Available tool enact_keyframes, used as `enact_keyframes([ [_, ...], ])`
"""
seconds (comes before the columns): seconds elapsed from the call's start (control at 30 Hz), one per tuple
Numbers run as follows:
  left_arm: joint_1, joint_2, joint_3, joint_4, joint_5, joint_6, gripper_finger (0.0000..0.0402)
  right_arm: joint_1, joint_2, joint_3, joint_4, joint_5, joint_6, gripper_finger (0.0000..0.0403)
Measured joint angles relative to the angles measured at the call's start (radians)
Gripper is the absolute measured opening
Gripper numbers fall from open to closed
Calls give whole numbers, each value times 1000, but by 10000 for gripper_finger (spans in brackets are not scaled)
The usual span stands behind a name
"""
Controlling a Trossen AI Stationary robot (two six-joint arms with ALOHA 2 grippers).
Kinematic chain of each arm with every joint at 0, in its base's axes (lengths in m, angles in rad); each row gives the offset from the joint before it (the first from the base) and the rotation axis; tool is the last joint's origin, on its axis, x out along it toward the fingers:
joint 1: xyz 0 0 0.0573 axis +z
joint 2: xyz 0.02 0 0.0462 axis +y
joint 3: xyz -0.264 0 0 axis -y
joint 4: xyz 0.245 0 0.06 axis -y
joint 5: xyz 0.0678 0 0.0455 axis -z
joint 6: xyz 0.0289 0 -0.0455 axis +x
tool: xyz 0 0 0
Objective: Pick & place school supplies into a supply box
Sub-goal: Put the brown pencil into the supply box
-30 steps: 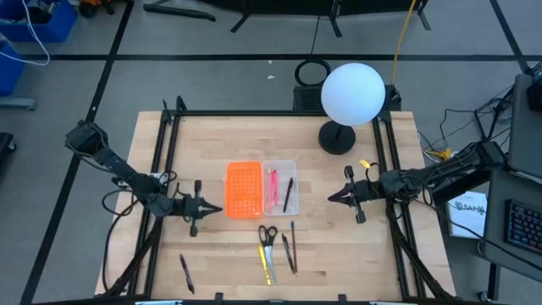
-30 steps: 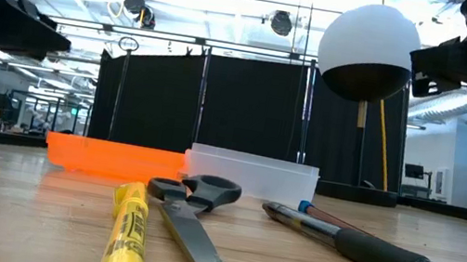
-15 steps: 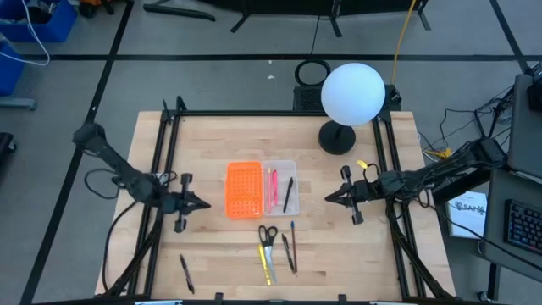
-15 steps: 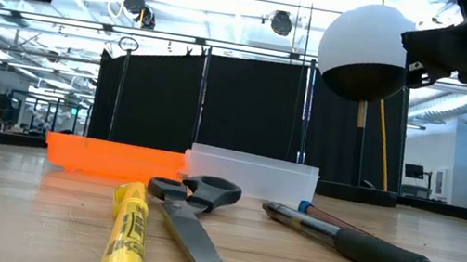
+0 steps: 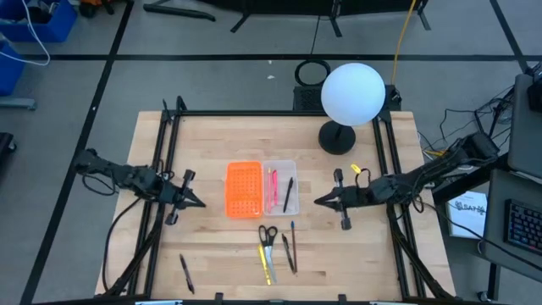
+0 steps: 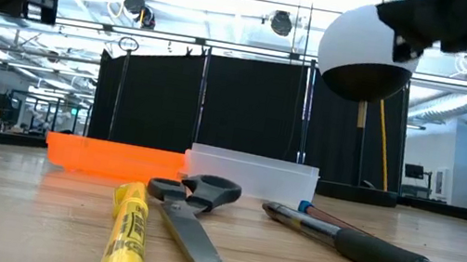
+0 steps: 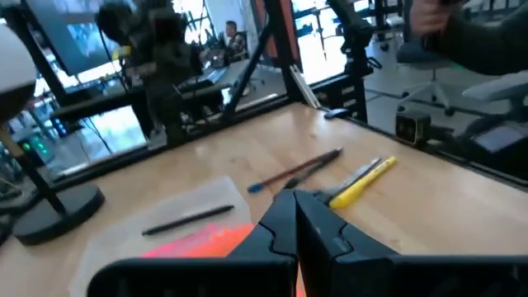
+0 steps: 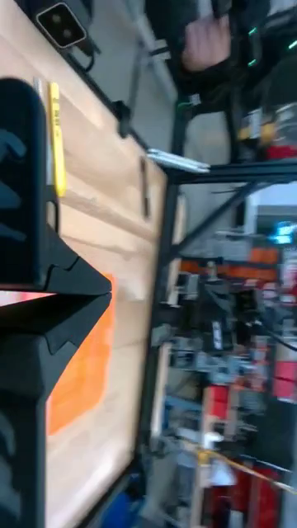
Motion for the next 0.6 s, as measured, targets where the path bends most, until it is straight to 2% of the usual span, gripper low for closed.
enact_keyframes([
  [0.17,5,33,-34,92,-55,-70,6,97,115,311,-459,162,155,0],
  [0.27,5,42,-35,102,-122,-107,21,141,217,530,-726,189,318,0],
  [0.4,5,50,-35,108,-196,-149,37,189,389,834,-1038,171,509,0],
  [0.6,5,54,-39,198,-346,-163,34,193,711,1270,-1413,15,705,0],
])
